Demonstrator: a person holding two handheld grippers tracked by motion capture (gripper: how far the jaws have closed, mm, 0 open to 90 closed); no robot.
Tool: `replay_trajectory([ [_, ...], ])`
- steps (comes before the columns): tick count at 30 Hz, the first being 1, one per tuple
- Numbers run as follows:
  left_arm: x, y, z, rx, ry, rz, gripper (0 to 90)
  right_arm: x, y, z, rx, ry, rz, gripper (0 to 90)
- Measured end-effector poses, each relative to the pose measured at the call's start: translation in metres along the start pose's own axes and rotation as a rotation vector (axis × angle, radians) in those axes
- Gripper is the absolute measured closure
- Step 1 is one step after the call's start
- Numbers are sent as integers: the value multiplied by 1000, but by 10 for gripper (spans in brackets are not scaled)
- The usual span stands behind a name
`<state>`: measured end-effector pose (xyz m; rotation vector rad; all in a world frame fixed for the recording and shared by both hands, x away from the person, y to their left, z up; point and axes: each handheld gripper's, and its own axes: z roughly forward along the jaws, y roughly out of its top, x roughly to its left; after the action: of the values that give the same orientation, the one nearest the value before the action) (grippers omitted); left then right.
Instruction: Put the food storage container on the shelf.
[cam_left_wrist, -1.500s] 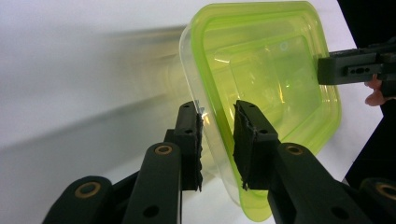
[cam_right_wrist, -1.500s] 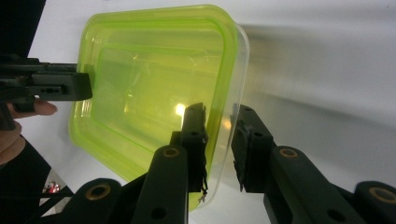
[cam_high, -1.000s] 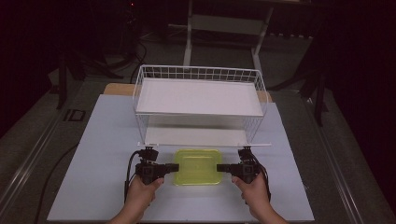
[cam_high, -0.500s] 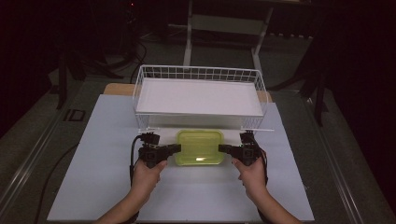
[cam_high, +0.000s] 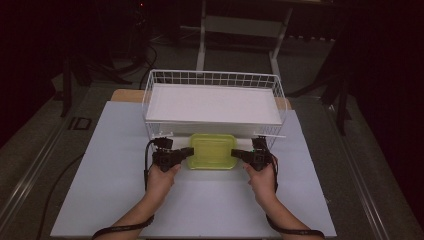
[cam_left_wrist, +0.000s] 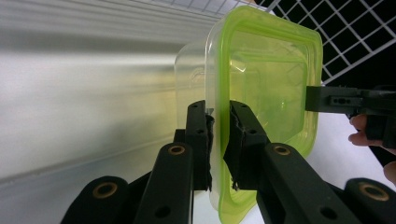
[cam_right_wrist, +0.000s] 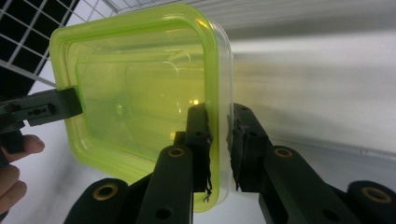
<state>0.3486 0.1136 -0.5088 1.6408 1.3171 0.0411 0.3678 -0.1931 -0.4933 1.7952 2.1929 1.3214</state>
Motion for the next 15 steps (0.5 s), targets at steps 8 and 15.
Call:
replay_trajectory([
  [8, 10, 5, 7, -15, -8, -22, 800, -3, 5, 9, -16, -3, 27, 789],
  [15, 14, 3, 12, -55, -4, 23, 757, -3, 6, 11, -48, -4, 4, 786],
])
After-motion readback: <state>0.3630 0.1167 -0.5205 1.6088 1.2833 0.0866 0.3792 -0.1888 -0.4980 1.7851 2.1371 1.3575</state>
